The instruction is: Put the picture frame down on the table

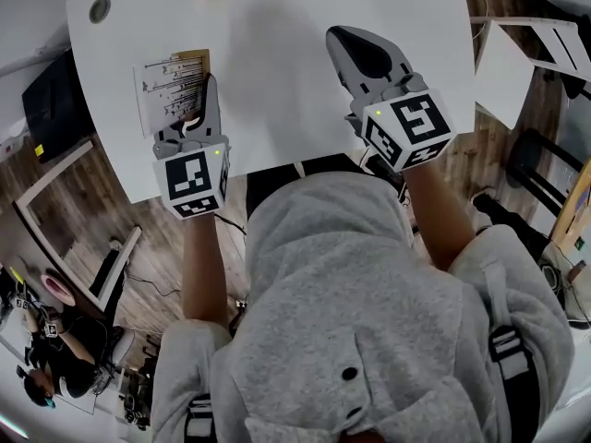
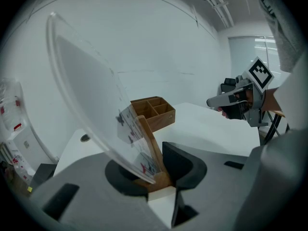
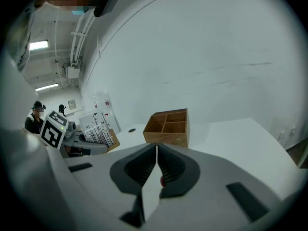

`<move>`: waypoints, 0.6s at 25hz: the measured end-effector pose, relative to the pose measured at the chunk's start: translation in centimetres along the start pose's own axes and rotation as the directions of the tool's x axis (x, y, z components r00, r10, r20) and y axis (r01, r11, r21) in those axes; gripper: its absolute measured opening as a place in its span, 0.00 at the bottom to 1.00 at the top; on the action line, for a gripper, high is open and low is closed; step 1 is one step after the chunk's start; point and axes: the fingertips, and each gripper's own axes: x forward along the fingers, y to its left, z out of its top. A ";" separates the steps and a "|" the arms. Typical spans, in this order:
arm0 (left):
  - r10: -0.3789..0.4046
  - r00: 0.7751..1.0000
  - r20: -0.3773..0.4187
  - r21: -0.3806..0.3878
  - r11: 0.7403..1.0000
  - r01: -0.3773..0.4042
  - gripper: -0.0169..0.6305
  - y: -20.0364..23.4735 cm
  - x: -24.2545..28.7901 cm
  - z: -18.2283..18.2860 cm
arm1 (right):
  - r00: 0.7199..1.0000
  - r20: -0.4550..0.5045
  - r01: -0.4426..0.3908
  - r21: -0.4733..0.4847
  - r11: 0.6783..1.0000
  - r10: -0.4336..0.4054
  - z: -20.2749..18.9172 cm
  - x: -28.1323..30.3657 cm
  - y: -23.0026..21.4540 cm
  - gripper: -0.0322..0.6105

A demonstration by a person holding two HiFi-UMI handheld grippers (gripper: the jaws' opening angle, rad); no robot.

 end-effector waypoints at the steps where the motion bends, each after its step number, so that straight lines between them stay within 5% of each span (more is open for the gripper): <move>1: 0.001 1.000 -0.004 -0.002 1.000 -0.001 0.19 0.1 0.2 -0.3 | 1.000 -0.004 0.004 0.003 1.000 -0.004 -0.2 0.2 -0.1 0.09; 15: -0.011 0.999 -0.041 -0.034 0.999 0.010 0.19 1.6 3.5 -2.7 | 0.998 -0.068 -0.007 0.005 1.000 0.007 -2.7 3.4 0.1 0.09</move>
